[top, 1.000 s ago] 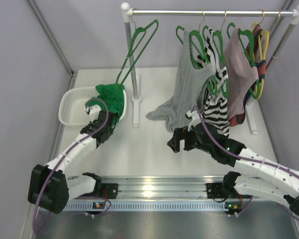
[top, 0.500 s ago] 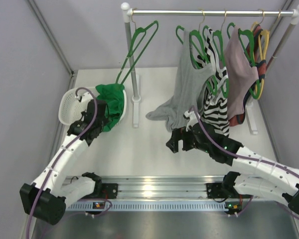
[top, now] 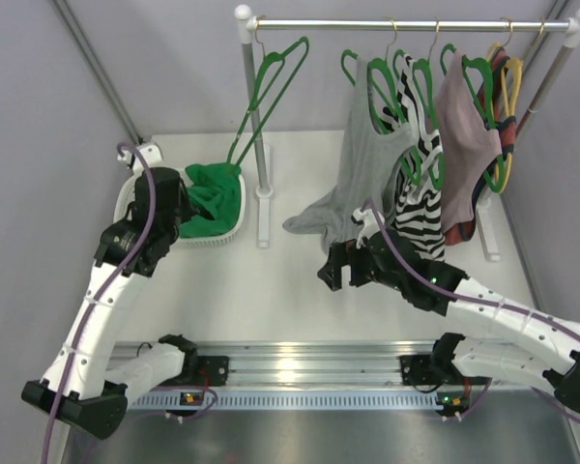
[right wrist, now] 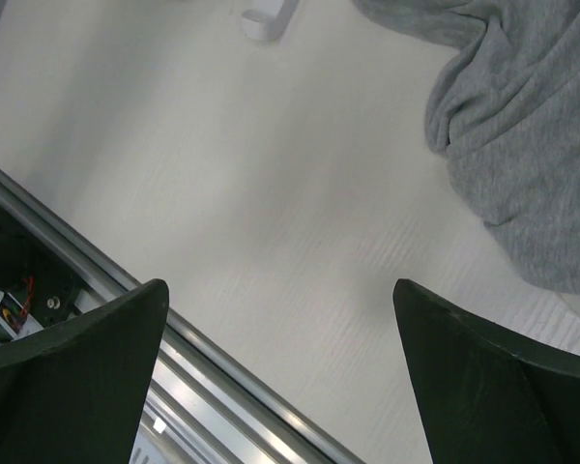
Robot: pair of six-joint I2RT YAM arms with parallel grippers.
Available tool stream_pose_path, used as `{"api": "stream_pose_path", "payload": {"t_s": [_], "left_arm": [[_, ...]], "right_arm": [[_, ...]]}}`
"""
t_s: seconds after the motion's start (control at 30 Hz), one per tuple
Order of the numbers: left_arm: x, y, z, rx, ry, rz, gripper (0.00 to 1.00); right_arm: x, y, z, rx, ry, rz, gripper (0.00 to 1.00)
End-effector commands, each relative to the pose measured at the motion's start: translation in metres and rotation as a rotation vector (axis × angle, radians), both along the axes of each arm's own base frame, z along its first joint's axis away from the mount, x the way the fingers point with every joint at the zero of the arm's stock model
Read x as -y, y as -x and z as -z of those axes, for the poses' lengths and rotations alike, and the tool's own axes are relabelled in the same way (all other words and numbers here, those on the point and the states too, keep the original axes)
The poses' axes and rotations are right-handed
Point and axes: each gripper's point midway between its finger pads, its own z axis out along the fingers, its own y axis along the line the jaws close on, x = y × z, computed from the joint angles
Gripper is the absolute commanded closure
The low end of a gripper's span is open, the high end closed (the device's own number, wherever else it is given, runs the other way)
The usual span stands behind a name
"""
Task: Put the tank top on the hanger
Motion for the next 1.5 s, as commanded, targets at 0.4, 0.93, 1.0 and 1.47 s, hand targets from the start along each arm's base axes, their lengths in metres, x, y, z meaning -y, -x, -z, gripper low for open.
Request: {"api": "stream_pose_path", "payload": {"t_s": [0.4, 0.93, 1.0, 1.47], "left_arm": [[0.014, 0.038, -0.158, 0.3, 0.003, 0.248, 1.0], [0.019, 0.087, -0.35, 0.847, 0.074, 0.354, 1.0], [0.025, 0.088, -0.351, 0.858, 0.089, 0.387, 1.0], [0.062, 0.064, -0.11, 0.345, 0.229, 0.475, 1.0]], "right_arm": [[-0.056, -0.052, -0.128, 0.27, -0.158, -0.028, 0.0], [-0.07, -0.066, -0.155, 0.307, -0.192, -0.032, 0.0], [-0.068, -0.065, -0.156, 0.309, -0.197, -0.03, 0.0], [-0.067, -0.04, -0.108, 0.194, -0.271, -0.065, 0.0]]}}
